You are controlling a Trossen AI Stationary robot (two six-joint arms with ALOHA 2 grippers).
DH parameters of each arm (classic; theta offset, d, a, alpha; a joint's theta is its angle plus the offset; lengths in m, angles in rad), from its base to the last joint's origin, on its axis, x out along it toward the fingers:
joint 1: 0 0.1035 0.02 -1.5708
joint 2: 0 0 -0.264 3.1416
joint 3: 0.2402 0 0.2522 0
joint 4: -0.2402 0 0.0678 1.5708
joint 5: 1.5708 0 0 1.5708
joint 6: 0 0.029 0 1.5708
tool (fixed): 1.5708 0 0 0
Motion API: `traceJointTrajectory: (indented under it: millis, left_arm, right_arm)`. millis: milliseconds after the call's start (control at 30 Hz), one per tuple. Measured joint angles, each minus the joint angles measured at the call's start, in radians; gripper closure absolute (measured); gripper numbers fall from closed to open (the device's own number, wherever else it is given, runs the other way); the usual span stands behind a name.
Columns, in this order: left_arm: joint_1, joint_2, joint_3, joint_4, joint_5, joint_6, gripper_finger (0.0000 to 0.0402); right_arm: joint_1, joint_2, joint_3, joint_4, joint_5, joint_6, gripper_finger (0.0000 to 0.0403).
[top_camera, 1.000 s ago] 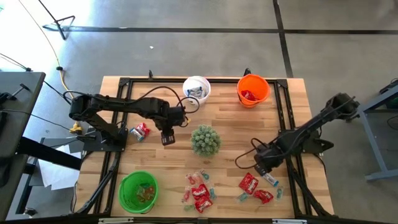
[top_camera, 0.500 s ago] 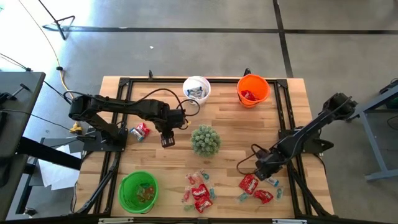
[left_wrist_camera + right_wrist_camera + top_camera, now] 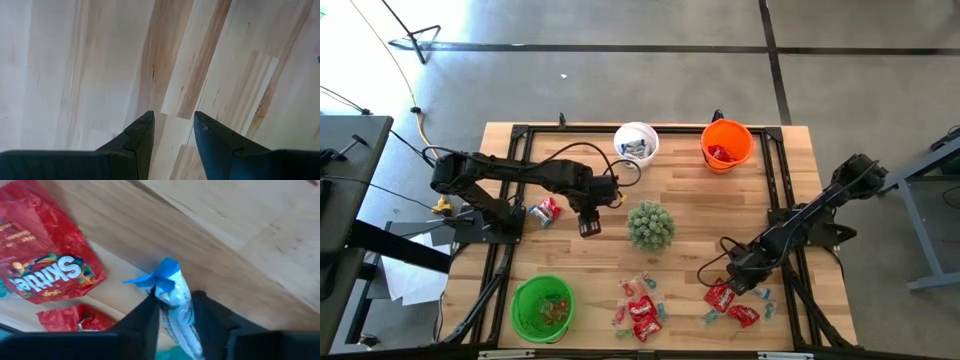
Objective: Sort candy
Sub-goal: Put the white chocolate into the white bucket
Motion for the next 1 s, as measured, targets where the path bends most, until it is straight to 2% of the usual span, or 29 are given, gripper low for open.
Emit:
traceJointTrajectory:
  millis: [133,200,333,533,667,833,1000]
  left_arm:
    - [0.000,0.000,0.000,-0.024,0.000,0.000,0.0277]
    - [0.000,0.000,0.000,-0.037,0.000,0.000,0.0277]
    - [0.000,0.000,0.000,-0.085,-0.003,0.000,0.0277]
    - [0.001,0.000,0.000,-0.111,-0.057,0.002,0.0277]
    - [0.012,0.000,0.000,-0.111,-0.127,0.001,0.0277]
    - [0.042,0.000,0.000,-0.111,-0.195,0.001,0.0277]
    - [0.093,0.000,0.000,-0.099,-0.222,0.001,0.0277]
  right_arm:
    - [-0.006,-0.003,0.001,-0.004,-0.006,-0.003,0.0369]
    - [-0.012,-0.012,0.001,-0.005,-0.008,-0.023,0.0391]
    - [-0.042,-0.046,-0.002,-0.017,0.006,-0.028,0.0384]
    - [-0.134,-0.142,-0.002,-0.039,0.132,-0.087,0.0397]
    - [-0.247,-0.228,-0.002,-0.082,0.222,-0.176,0.0398]
    - [-0.431,-0.341,-0.002,-0.083,0.336,-0.361,0.0400]
    - [-0.665,-0.424,-0.002,-0.021,0.365,-0.596,0.0400]
